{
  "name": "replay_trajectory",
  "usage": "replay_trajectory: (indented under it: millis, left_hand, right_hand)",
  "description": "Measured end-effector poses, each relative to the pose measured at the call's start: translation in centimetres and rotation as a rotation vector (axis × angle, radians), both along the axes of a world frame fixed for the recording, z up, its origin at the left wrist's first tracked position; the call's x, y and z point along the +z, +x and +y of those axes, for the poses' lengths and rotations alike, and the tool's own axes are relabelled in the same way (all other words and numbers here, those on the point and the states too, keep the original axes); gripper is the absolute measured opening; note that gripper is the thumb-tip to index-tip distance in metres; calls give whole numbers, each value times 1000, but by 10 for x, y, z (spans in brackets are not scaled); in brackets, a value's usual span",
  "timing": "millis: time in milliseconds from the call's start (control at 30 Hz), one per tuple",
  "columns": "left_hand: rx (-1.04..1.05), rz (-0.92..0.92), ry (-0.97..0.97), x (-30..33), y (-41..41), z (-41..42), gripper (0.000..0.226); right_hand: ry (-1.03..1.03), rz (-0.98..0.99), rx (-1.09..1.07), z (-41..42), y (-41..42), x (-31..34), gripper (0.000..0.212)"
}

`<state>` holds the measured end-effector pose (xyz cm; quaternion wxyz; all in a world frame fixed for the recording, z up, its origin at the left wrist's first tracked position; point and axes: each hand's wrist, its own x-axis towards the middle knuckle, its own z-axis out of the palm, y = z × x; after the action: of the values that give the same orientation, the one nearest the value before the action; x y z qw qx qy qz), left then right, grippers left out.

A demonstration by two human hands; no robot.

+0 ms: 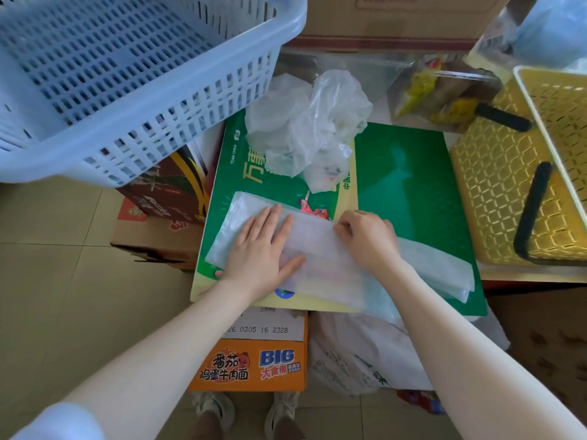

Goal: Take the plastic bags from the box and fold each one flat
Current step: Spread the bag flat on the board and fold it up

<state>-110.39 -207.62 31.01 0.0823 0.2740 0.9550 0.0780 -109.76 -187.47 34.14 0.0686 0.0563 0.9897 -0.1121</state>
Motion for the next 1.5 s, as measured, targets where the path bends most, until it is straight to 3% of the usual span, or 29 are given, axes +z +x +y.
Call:
replay_trajectory:
  millis: [367,733,833,900,967,1067,1300,1500]
  left_hand:
    - [8,-31,-85,-3,-12,-5,107]
    - [-54,-60,-171,0,-16,-6,110]
    - [-51,-67,-182,1,-17,-5,114]
    - [-53,-68,-194,3,-16,-4,117]
    - [-44,-73,-199,3,-16,-3,120]
    - [-31,-58,-171,2,-15,-3,121]
    - [-64,-62,-199,3,-18,-5,121]
    - [-84,-58,-220,9,-17,-4,122]
  right_hand:
    - [-7,-27,-177,5,10,-5,20]
    - [-24,-82,-249,49,36,5,18]
    - [138,-114,-336,47,41,9,17]
    - [212,-19,-284,27,40,10,32]
    - [42,130,-116,-11,35,9,45]
    - [-121,42,51,-58,30,-5,60]
    - [105,-61,-116,-3,62,-32,86]
    - [97,-115,-352,52,110,-25,109]
